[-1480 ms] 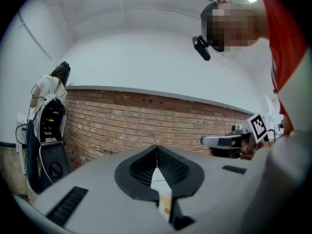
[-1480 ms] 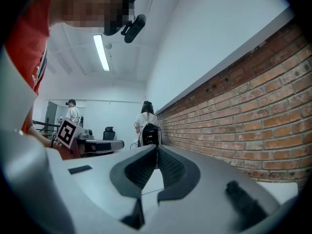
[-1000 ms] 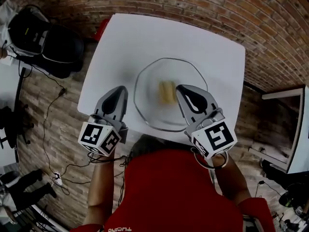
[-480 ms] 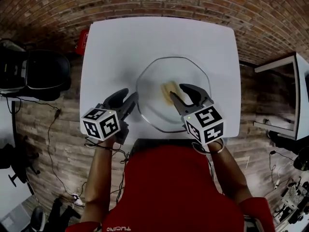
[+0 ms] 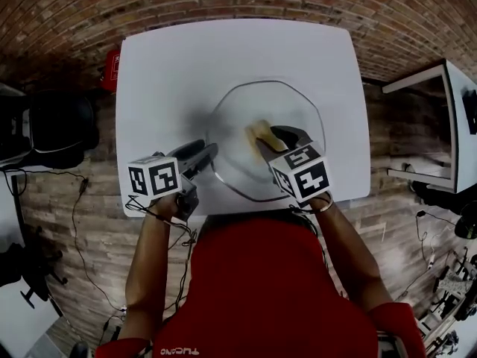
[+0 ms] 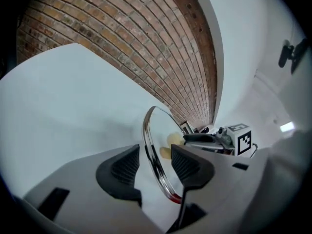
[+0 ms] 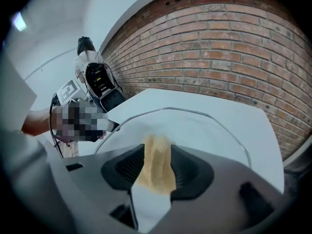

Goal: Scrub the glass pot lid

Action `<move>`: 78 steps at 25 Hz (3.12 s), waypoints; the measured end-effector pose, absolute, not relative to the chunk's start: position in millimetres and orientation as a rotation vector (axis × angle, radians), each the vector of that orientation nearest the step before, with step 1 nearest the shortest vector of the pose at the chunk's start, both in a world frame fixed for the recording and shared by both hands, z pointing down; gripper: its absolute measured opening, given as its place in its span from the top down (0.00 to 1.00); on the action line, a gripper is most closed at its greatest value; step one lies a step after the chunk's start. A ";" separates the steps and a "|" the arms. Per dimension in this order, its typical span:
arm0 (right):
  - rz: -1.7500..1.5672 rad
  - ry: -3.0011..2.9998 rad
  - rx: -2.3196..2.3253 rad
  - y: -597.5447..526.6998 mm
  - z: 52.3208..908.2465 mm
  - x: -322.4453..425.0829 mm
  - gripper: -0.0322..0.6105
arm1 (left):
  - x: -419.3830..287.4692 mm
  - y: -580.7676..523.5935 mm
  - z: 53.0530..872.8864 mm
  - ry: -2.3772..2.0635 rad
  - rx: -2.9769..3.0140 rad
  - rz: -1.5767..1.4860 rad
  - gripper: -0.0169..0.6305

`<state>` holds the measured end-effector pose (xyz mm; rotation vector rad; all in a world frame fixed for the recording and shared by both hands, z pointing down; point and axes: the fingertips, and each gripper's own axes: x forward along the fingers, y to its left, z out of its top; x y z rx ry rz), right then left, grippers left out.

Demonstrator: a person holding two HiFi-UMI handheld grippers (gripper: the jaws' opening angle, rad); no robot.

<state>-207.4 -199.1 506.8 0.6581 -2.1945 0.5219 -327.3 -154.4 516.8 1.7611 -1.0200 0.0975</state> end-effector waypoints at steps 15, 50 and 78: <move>0.513 -2.127 0.654 -194.7 524.5 -212.8 0.85 | -320.1 -158.3 524.9 -0.954 1.743 0.082 0.80; 0.483 -2.004 1.110 -296.8 514.9 -148.9 0.87 | -322.2 -164.3 525.6 -0.981 1.704 0.086 0.82; 0.574 -2.022 0.921 -218.3 520.7 -171.2 0.87 | -321.2 -163.3 526.2 -0.999 1.673 0.078 0.82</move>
